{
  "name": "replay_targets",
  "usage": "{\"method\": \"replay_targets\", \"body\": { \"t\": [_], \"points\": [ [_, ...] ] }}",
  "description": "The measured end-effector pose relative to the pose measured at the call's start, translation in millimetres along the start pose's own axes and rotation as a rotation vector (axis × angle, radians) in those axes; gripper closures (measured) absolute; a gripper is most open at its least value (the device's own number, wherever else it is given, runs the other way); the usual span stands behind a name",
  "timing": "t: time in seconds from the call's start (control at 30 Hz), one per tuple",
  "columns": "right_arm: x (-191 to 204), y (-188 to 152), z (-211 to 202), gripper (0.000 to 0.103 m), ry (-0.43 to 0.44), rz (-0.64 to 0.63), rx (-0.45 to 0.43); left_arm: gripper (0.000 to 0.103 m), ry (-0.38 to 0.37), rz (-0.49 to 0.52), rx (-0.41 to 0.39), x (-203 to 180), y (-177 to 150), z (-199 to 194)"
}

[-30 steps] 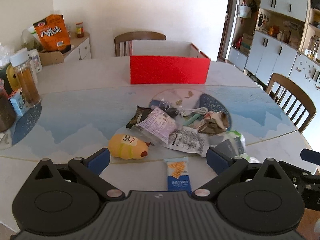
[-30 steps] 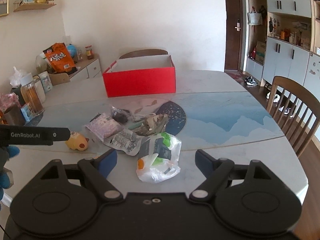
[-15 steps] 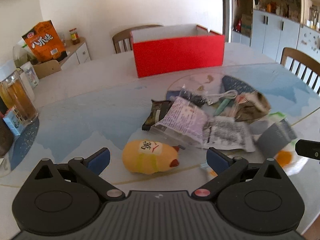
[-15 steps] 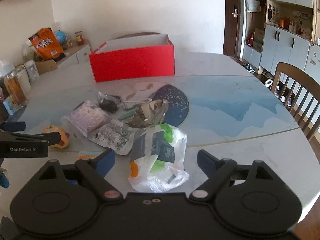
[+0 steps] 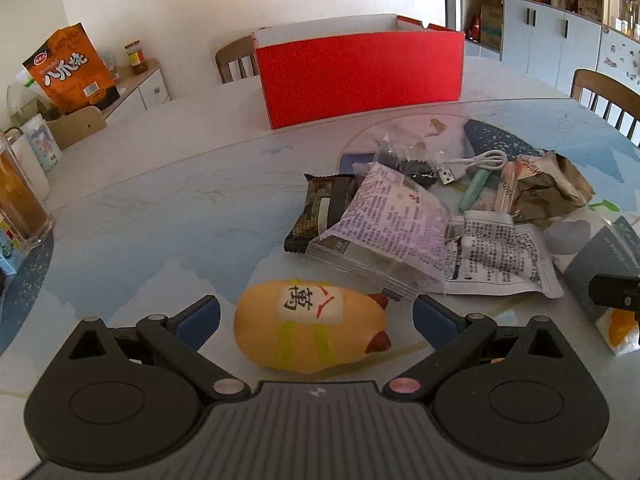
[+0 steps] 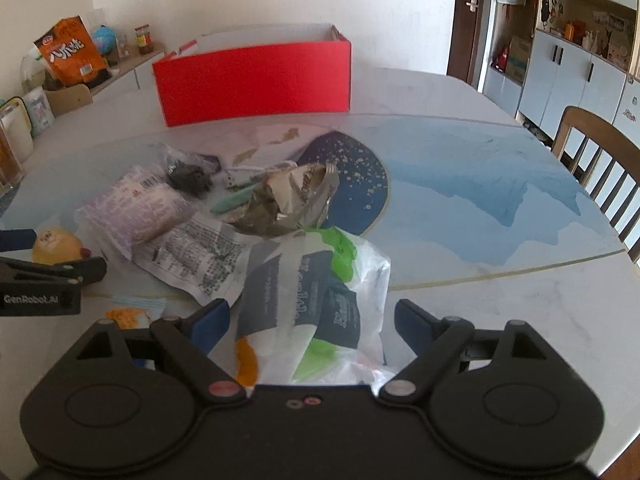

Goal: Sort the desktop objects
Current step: 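Move the left gripper to the yellow toy while the right approaches the white-green bag, then close the left gripper on the yellow toy while the right grips the white-green bag, then carry the yellow toy and white-green bag with both grippers into the red box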

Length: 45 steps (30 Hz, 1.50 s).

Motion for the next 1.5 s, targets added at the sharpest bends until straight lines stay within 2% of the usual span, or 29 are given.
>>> {"method": "replay_targets", "body": {
  "t": [0.23, 0.5, 0.8, 0.9, 0.97, 1.17, 1.5],
  "points": [
    [0.7, -7.0, 15.3, 0.013, 0.004, -0.002, 0.051, 0.000, -0.025, -0.008, 0.043, 3.7, -3.1, 13.5],
    [2.4, -7.9, 16.4, 0.013, -0.001, -0.038, 0.039, 0.001, -0.024, -0.014, 0.038, 4.9, -2.5, 15.4],
    [2.9, -7.5, 15.5, 0.015, -0.007, -0.033, 0.045, 0.014, -0.029, 0.004, 0.022, 1.1, -1.1, 12.4],
    [2.3, -6.6, 13.3, 0.024, -0.010, -0.028, 0.043, 0.020, -0.026, -0.006, 0.019, 3.1, -0.7, 11.7],
    [1.5, -5.0, 12.2, 0.034, -0.011, -0.025, 0.043, 0.026, -0.030, -0.013, 0.019, 3.9, -0.1, 11.3],
    [-0.4, -4.5, 7.4, 0.047, -0.010, -0.024, 0.044, 0.028, -0.021, -0.008, 0.020, 3.6, -0.3, 8.8],
    [-6.8, -0.2, -11.5, 0.049, -0.006, -0.026, 0.017, 0.029, -0.016, -0.005, 0.025, -5.6, 0.6, 0.0]
  ]
}}
Point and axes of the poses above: each gripper's, at about its wrist camera, not at the fingertips, and z roughly the way its jaws point, x to its left, y to its top, the point moved 5 cm from there along z, roughly the way its jaws point, and after that the axes turned 10 degrees about -y, right-handed, at the moved point
